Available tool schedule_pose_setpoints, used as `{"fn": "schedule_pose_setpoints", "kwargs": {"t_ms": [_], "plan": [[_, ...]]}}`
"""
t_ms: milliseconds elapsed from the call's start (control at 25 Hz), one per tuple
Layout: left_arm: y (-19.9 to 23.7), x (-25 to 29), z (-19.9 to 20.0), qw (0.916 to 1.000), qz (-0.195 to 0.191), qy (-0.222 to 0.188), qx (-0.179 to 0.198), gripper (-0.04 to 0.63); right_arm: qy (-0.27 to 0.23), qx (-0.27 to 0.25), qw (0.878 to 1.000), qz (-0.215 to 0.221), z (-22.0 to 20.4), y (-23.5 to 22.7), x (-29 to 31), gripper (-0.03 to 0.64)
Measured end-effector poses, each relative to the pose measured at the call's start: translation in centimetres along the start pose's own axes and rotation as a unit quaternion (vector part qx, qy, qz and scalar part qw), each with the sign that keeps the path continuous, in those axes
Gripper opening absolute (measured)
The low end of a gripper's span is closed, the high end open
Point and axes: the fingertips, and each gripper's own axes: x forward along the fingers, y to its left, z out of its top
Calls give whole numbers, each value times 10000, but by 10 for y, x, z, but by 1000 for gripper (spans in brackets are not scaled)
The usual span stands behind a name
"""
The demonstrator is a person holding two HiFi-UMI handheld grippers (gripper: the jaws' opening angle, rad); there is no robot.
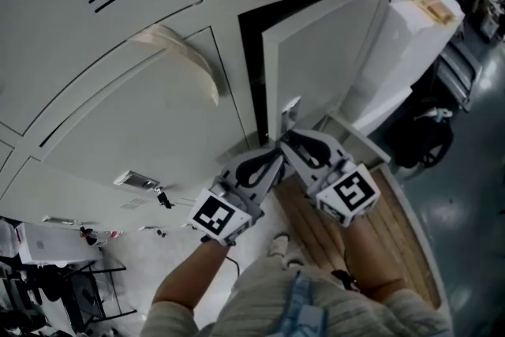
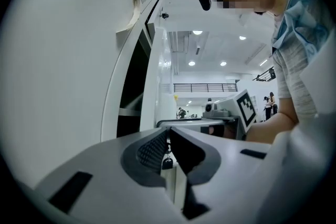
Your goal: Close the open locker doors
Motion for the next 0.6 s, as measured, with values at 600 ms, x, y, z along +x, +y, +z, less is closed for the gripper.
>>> {"fn": "schedule_pose_setpoints", "kwargs": {"t_ms": [600], "plan": [[31, 3, -7, 9986, 481, 233, -9, 5, 19, -24, 10000, 86, -7, -11, 29, 68]]}}
